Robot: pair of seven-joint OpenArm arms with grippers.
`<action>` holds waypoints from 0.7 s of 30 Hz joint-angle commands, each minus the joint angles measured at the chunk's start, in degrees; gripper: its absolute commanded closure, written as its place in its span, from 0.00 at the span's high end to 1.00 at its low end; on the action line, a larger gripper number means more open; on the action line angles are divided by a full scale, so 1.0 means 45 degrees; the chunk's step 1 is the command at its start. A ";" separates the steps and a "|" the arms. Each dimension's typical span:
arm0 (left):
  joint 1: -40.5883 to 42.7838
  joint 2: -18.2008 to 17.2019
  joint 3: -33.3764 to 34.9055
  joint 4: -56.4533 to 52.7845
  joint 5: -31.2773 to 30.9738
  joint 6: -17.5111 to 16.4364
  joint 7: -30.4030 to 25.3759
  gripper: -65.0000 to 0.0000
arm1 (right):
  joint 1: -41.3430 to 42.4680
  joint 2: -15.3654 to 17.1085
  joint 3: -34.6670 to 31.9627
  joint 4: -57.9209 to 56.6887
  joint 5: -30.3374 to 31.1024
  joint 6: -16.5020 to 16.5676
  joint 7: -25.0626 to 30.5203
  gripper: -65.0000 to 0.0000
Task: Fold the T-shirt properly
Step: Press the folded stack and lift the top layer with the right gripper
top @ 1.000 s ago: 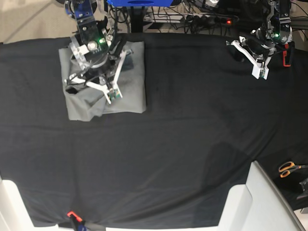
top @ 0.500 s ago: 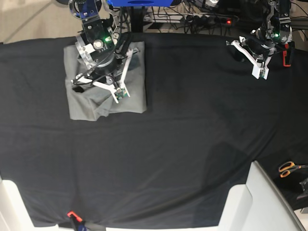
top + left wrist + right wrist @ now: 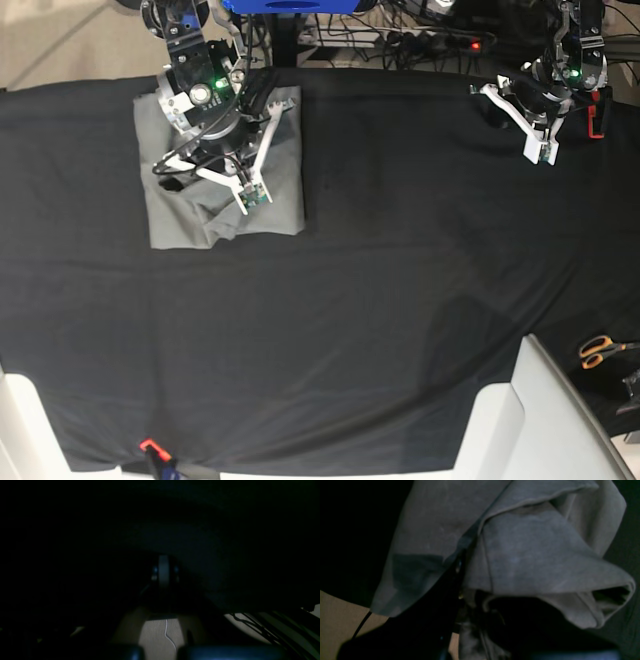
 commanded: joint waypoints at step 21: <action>0.0015 -0.0139 0.0824 0.0070 0.0074 0.0016 0.0080 0.00 | 0.0242 -0.0107 -0.0052 0.0266 0.1188 0.0013 0.0143 0.11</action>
